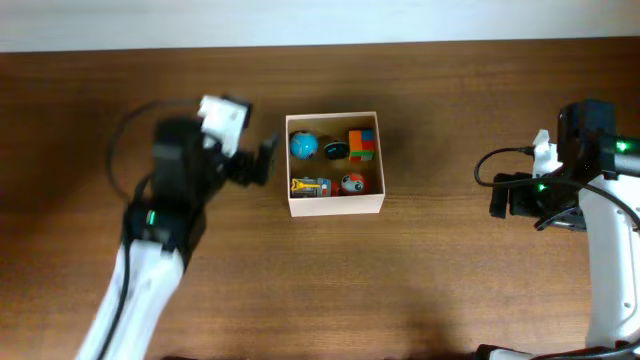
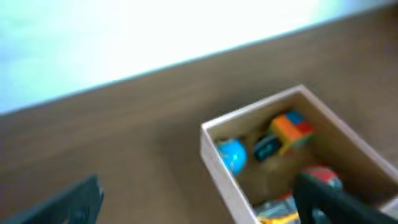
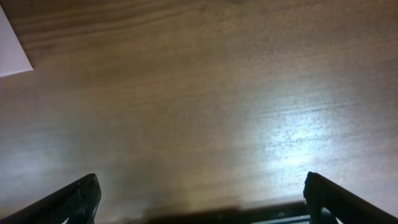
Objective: Pack container
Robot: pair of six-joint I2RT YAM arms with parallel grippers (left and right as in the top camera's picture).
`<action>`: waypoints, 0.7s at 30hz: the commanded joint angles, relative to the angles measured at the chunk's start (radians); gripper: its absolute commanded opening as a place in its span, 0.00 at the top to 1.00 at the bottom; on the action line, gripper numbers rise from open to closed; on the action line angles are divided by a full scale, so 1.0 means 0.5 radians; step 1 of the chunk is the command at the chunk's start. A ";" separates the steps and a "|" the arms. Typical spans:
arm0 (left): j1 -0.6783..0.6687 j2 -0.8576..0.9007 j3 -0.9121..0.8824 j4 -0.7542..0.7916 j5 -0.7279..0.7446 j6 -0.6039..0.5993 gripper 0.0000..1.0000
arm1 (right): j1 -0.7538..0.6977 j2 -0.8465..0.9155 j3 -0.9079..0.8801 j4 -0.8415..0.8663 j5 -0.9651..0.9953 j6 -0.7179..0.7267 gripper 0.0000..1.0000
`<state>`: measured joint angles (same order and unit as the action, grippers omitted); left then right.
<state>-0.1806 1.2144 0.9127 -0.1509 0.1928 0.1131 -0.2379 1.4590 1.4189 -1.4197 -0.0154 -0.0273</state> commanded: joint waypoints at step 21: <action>0.328 -1.995 -1.609 0.654 -0.014 -0.081 0.01 | -0.013 -0.002 0.001 0.002 0.025 -0.005 0.01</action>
<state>-0.0227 0.2707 0.1429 0.1741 0.1898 0.0856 -0.2379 1.4590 1.4189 -1.4197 -0.0158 -0.0273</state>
